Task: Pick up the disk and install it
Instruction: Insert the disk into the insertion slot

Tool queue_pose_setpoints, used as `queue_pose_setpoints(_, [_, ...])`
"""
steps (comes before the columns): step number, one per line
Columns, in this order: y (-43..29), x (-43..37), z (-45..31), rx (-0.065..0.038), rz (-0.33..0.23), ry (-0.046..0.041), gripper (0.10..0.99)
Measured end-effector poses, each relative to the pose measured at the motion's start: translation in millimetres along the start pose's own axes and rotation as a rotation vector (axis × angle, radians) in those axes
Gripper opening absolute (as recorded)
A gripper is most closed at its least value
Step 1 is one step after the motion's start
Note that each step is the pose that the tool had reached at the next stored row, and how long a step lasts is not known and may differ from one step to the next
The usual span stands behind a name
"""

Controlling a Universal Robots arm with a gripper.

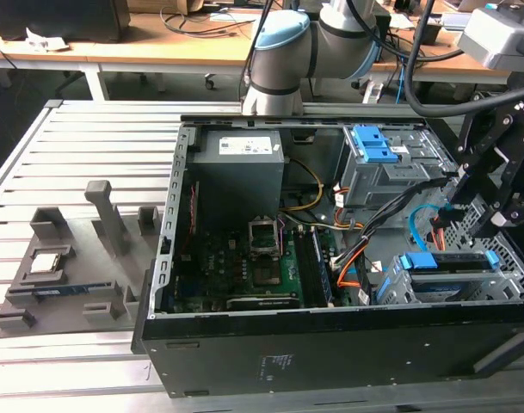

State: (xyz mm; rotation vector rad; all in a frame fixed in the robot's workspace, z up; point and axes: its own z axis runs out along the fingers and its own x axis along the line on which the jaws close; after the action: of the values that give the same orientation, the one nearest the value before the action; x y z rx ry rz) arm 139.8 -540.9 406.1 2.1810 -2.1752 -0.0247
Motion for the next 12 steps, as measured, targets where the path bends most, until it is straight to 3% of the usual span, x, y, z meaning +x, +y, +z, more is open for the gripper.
queue_pose_setpoints(3, [0.0,0.0,0.1,0.0,0.0,-0.0001,0.482])
queue_pose_setpoints(5, [0.0,0.0,0.2,0.0,0.0,-0.0001,0.357])
queue_pose_setpoints(6, [0.0,0.0,0.2,0.0,0.0,-0.0001,0.239])
queue_pose_setpoints(7, [0.0,0.0,0.2,0.0,0.0,-0.0001,0.239])
queue_pose_setpoints(9, [0.0,0.0,0.2,0.0,0.0,-0.0001,0.118])
queue_pose_setpoints(12, [0.0,0.0,0.3,0.0,0.0,-0.0001,0.106])
